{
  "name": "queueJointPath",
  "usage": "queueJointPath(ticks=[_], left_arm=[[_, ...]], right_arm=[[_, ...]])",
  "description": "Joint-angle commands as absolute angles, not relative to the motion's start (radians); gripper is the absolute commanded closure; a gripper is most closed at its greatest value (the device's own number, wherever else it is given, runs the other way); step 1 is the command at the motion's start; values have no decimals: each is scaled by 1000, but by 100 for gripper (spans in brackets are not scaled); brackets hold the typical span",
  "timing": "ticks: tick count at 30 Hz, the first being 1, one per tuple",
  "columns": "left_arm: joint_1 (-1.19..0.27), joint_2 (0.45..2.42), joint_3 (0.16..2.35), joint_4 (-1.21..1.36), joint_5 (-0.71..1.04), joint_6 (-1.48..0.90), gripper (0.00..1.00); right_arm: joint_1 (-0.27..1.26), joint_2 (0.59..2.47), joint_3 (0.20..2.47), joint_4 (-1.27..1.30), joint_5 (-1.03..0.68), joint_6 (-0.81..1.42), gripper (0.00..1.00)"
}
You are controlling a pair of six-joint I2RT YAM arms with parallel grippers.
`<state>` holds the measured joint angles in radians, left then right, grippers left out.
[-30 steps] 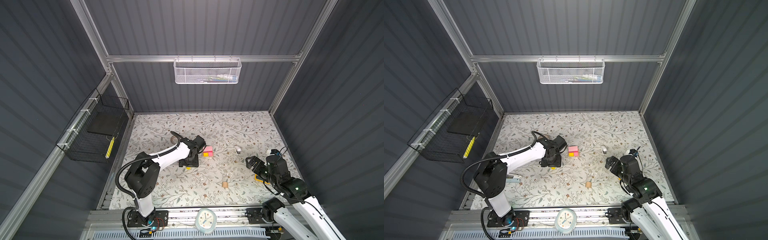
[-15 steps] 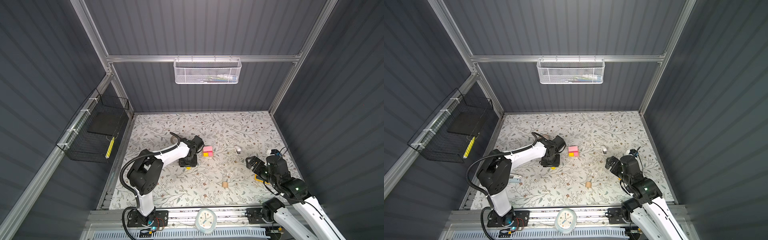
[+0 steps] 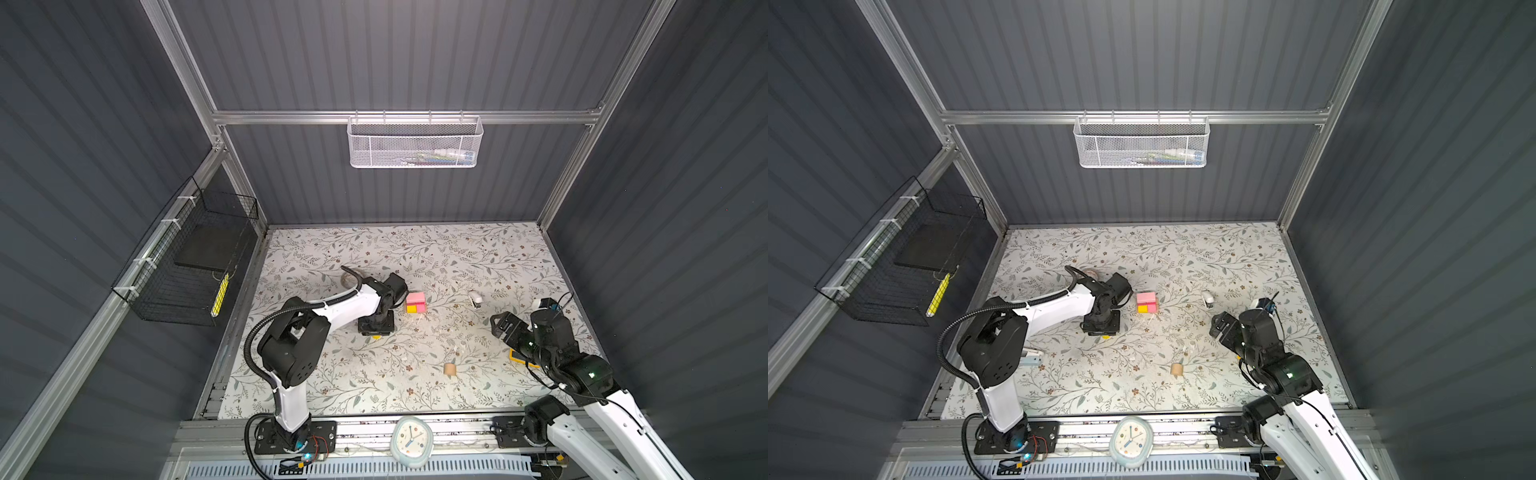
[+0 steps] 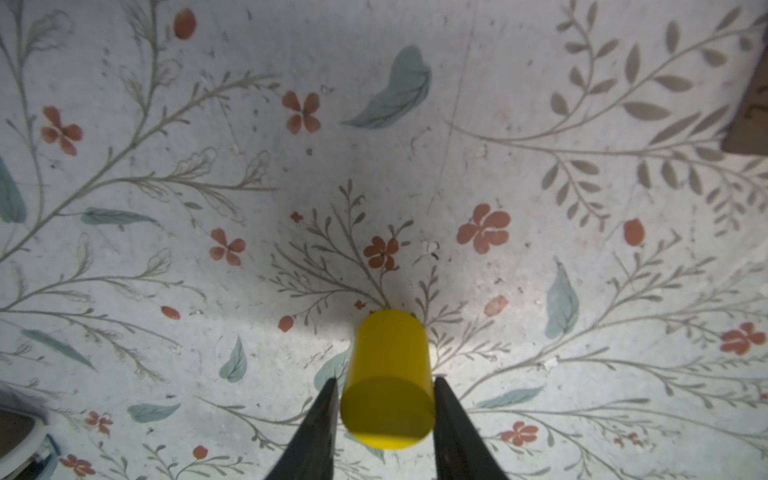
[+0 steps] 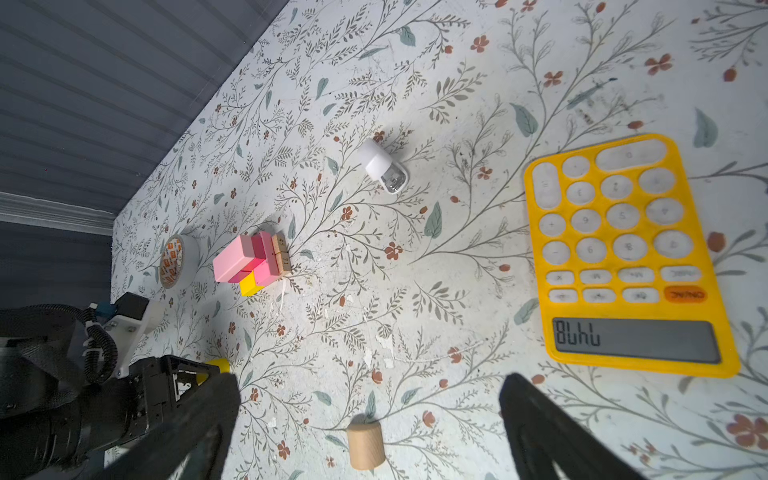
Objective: Build the wood block tower
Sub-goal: 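Lift the yellow cylinder with the left gripper and carry it over the stack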
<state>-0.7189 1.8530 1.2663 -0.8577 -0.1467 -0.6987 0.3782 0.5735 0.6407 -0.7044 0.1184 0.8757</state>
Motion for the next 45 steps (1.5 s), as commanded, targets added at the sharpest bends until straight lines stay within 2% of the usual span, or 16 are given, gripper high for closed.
queueJointPath(ticks=[1,5,15,22,27,45], left_arm=[[-711,1869,1258,-864,-136,-692,62],[-709,1874,1258,-865,-140,-692,64],[-709,1867,1287,-901,-161,-692,87],[-709,1827,1400,-992,-207,-671,93],[-709,1843,1576,-1070,-209,-632,100],[-741,2107,2121,-1197,-121,-497,100]], right_arm=[[373,576,641,-700,120,879,1],[374,578,640,-696,116,878,1],[373,574,642,-701,118,876,1],[374,572,641,-709,120,868,1],[374,565,637,-710,125,866,1],[374,578,649,-725,150,839,1]])
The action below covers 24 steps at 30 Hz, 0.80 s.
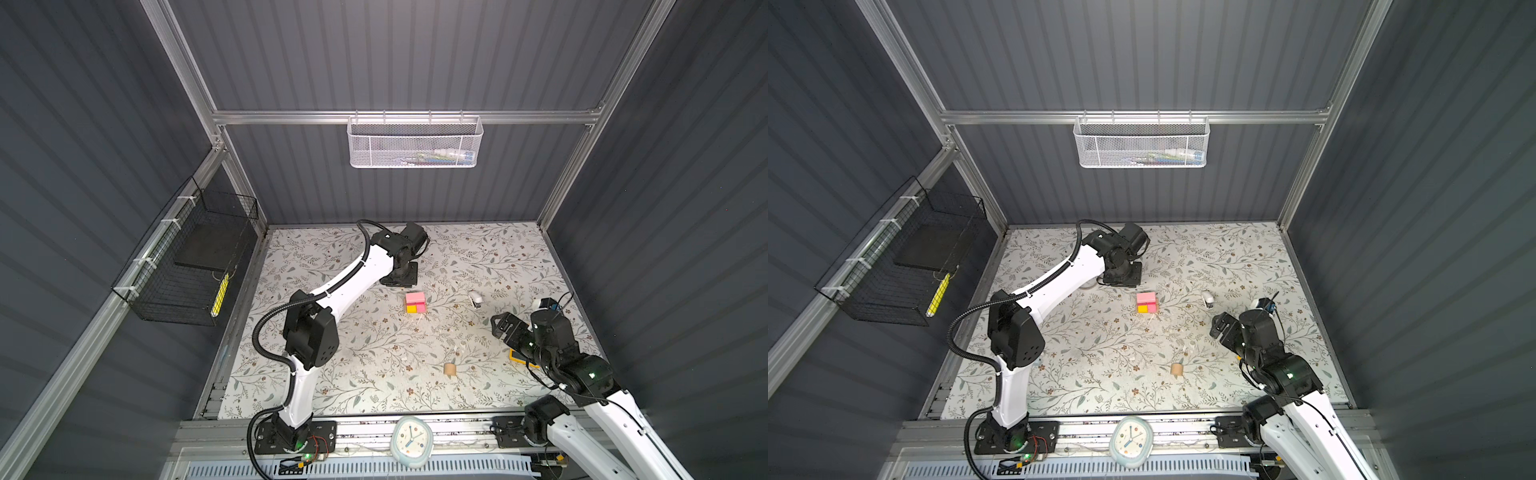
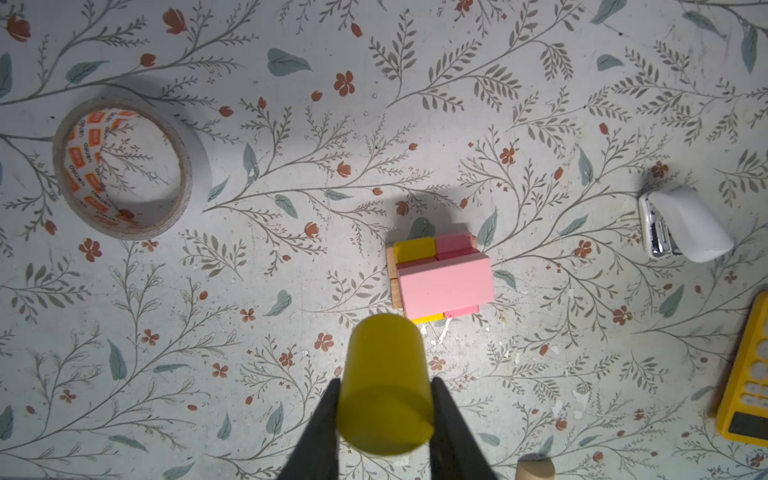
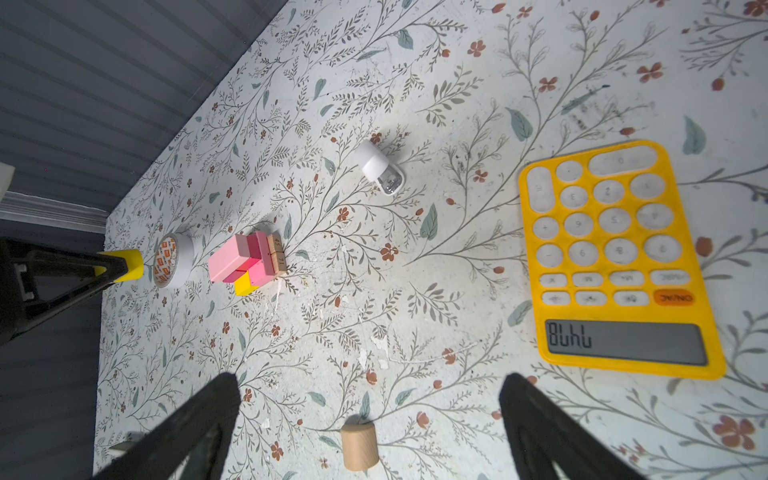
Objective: Build the wood block tower
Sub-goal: 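Lift the yellow cylinder with the left gripper and carry it over the stack, then lower the yellow cylinder onto the pink block atop the stack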
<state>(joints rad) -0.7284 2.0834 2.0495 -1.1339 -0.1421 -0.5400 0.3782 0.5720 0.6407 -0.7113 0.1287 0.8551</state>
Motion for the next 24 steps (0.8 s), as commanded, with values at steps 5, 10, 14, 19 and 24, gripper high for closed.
queueJointPath(ticks=[5,10,14,19,24], left_arm=[[-772,2177,2221,-1234,-116,-479,100],[-805,2229,2267,-1257,-110,-470,100],[-821,2264,2282,-1277,-104,-466,100],[-829,2291,2284,-1294,-113,-468,100],[-830,2300,2273,-1288,-137,-480,100]], right_arm=[[374,590,649,-719,150,831,1],[373,600,647,-710,148,824,1],[374,607,641,-702,145,821,1],[374,608,631,-696,143,819,1],[374,601,620,-693,145,822,1]])
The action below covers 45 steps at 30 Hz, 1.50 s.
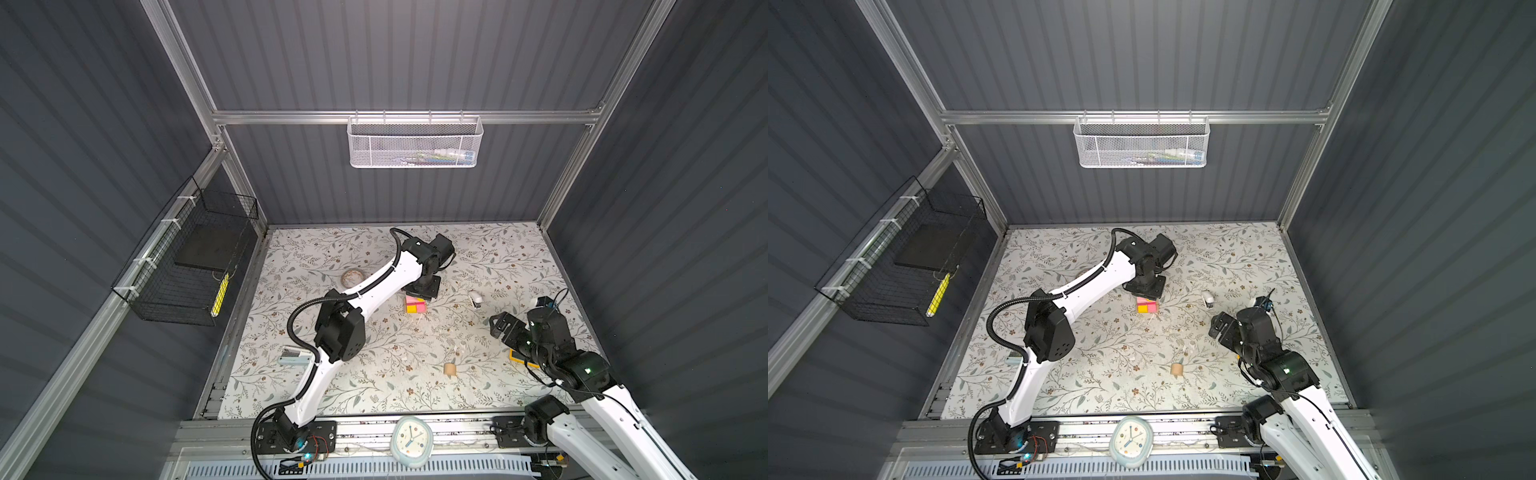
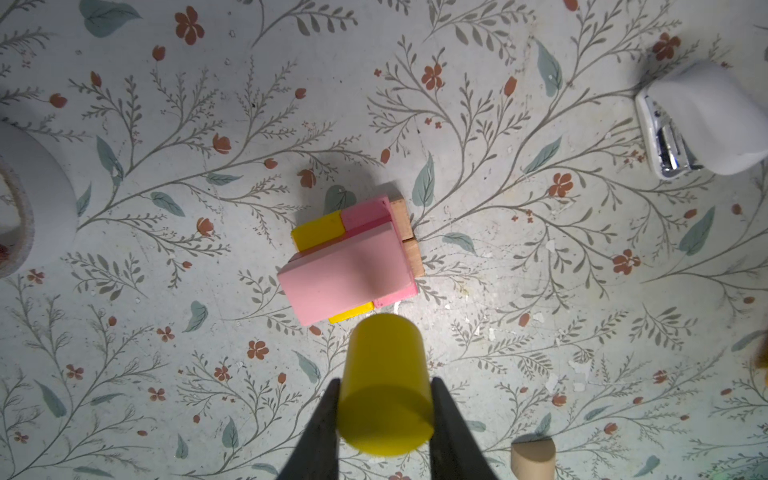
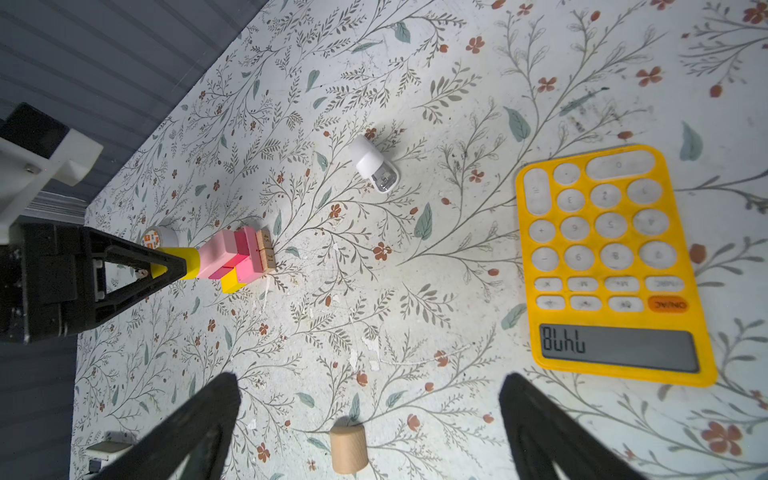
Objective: Build the wood block tower
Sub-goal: 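Lower the yellow cylinder onto the pink block atop the stack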
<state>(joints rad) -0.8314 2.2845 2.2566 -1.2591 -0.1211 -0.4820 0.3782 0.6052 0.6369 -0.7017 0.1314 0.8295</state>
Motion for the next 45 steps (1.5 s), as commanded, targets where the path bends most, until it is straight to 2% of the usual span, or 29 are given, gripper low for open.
queueJointPath(ticks=[1,15,45], left_arm=[[-830,2302,2273,-1287,-143,-482,100],[-828,2371,2333,-1319,-168,-485,100],[-810,2379,2344,-1314,-186,-495,100]], right_arm=[[374,601,618,-692,145,822,1],[374,601,616,-687,149,819,1],[374,611,618,-670,141,822,1]])
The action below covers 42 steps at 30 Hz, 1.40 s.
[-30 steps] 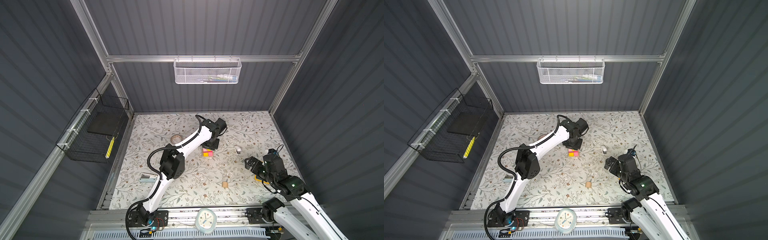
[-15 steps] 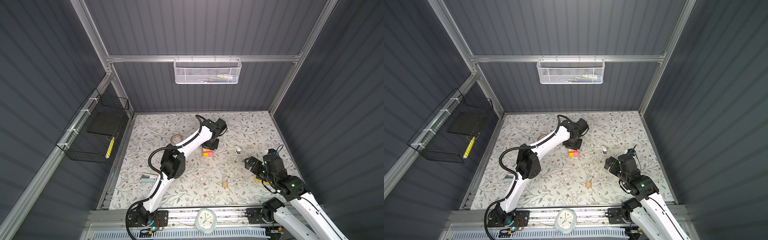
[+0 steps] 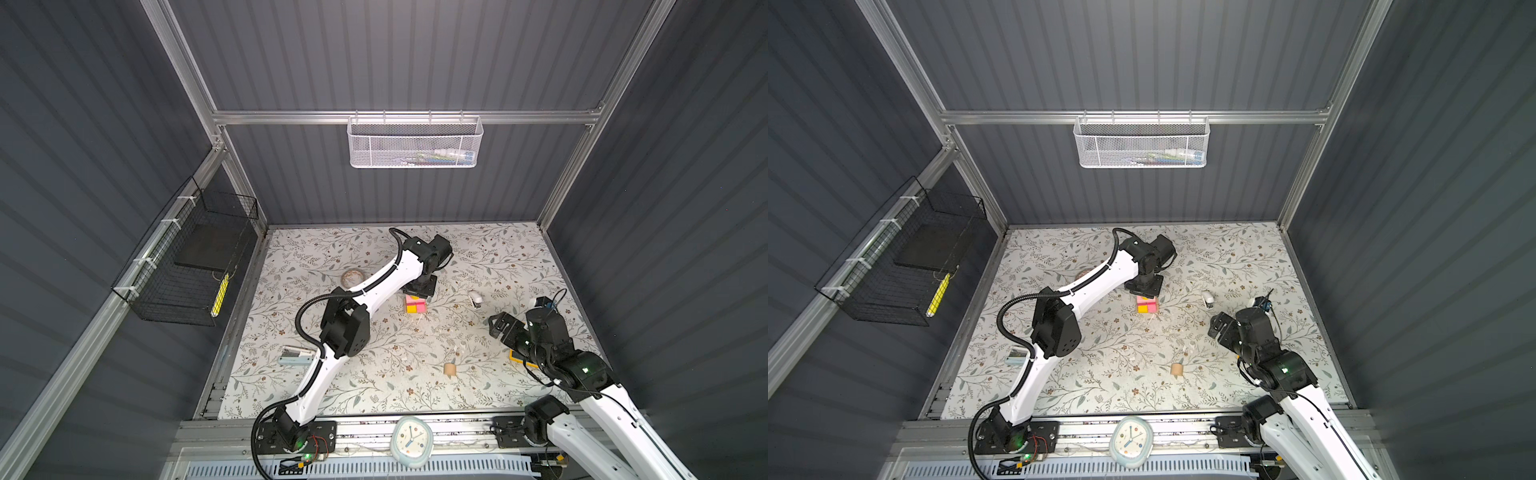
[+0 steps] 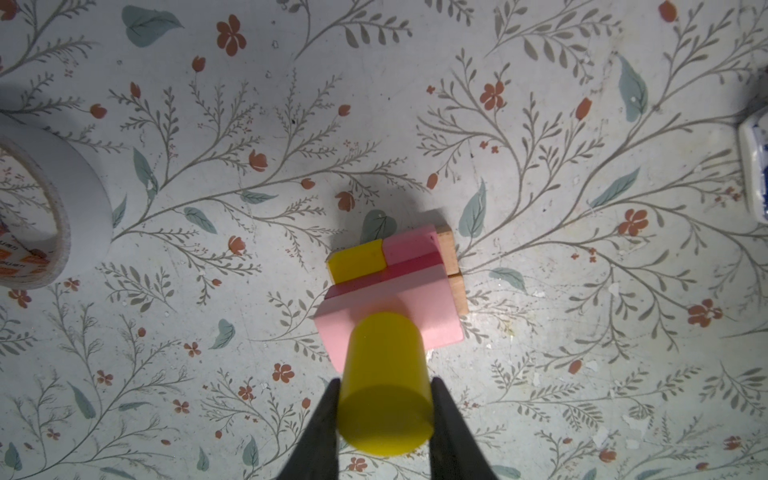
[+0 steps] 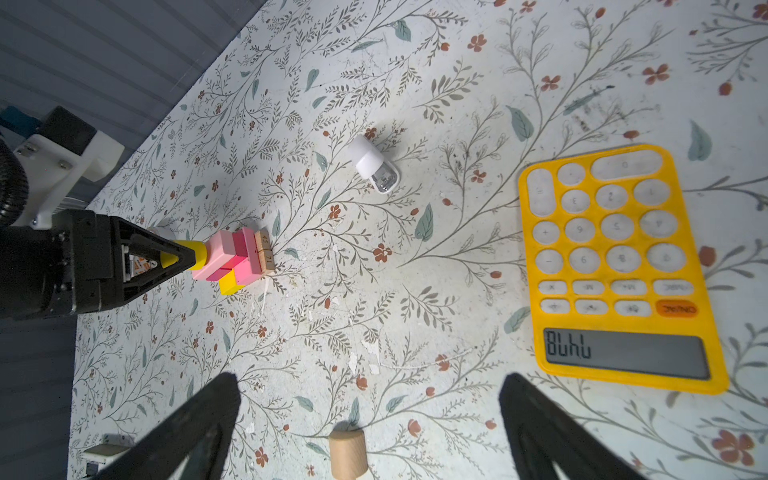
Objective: Build the wood block tower
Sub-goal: 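Lower the yellow cylinder onto the pink block atop the stack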
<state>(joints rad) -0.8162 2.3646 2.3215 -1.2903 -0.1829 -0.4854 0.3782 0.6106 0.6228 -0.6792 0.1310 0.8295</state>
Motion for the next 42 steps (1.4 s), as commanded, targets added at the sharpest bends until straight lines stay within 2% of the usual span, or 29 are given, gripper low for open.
queueJointPath(ticks=[1,14,35,38,42], left_arm=[[-809,2380,2342,-1314,-184,-496,100],[-808,2388,2343,-1305,-169,-497,100],[-807,2404,2341,-1303,-157,-508,94],[-807,2404,2341,-1304,-159,-506,91],[-807,2401,2341,-1305,-164,-508,80]], right_arm=[[373,612,618,-669,142,822,1],[374,616,625,-672,141,819,1],[374,611,618,-674,143,820,1],[374,609,618,-674,143,821,1],[374,609,618,-676,144,821,1]])
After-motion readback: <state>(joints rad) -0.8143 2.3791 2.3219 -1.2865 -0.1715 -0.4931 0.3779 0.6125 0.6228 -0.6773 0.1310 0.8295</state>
